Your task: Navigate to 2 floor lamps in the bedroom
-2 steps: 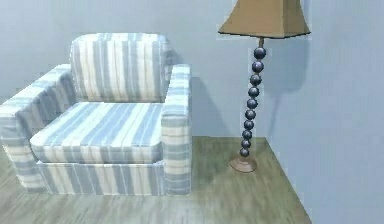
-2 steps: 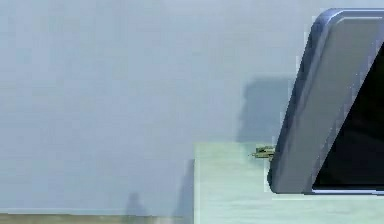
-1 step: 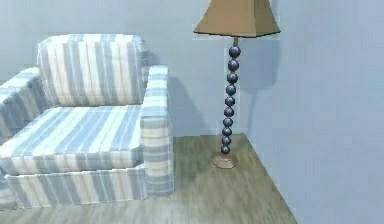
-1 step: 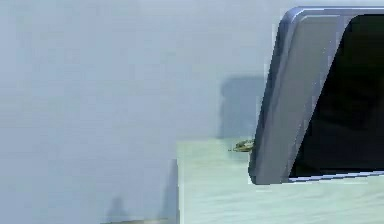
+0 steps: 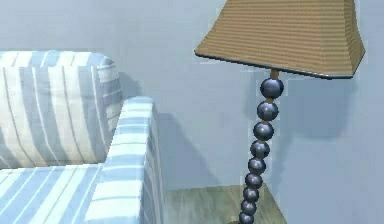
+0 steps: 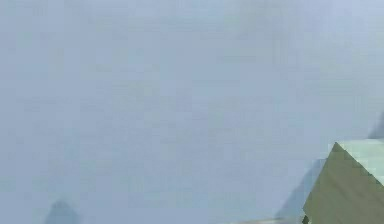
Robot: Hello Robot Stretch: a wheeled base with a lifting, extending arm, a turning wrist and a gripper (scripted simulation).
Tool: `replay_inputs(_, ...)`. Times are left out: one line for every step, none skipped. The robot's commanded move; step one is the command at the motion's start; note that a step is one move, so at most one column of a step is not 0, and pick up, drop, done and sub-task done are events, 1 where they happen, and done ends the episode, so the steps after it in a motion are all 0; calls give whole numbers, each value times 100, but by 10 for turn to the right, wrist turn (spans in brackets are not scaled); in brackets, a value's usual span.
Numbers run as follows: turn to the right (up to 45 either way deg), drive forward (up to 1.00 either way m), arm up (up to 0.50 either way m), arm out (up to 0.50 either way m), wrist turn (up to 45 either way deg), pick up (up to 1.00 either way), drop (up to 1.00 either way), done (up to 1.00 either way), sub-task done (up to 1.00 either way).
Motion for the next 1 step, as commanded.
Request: replay_inputs(210,0,0,0,0,0,0,0,0)
